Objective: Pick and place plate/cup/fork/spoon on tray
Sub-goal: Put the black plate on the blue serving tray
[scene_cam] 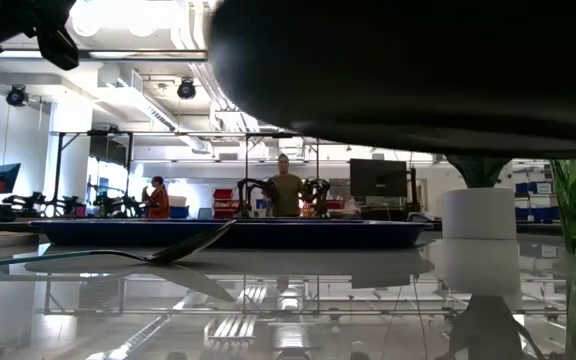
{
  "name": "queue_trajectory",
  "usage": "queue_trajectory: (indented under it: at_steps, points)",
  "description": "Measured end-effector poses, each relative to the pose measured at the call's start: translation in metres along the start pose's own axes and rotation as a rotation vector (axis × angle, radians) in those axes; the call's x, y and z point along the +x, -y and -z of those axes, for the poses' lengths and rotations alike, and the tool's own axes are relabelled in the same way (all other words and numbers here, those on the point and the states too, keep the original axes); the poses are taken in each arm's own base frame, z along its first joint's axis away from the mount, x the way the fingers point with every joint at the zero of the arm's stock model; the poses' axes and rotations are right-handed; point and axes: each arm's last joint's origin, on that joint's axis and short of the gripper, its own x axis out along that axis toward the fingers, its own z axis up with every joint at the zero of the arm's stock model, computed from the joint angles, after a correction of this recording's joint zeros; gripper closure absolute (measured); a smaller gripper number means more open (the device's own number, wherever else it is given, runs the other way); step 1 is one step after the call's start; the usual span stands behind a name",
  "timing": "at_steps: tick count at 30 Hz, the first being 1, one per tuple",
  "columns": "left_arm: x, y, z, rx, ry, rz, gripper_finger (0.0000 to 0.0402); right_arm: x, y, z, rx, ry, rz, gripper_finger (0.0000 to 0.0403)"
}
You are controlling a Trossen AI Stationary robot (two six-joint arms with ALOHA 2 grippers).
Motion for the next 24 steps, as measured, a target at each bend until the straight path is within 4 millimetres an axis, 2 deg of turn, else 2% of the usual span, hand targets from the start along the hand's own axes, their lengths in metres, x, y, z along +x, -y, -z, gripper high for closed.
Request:
queue_trajectory:
  at_steps: [6,11,16,20,24]
  points:
    - [0.000,0.000,0.000,0.000,0.000,0.000,0.0378,-0.032,0.019,0.001,0.053,0.084,0.038,0.0394]
    - [0.000,0.000,0.000,0.000,0.001,0.000,0.0378,-0.067,0.060,0.004,0.243,0.170,0.212,0.0394]
    - [0.000,0.000,0.000,-0.001,0.002,0.000,0.0378,-0.096,0.101,0.014,0.337,0.214,0.399,0.0394]
    - [0.000,0.000,0.000,0.000,0.001,0.000,0.0378,-0.109,0.133,0.025,0.390,0.248,0.466,0.0394]
    - [0.000,0.000,0.000,-0.001,0.002,0.000,0.0378,-0.113,0.160,0.033,0.426,0.283,0.504,0.0394]
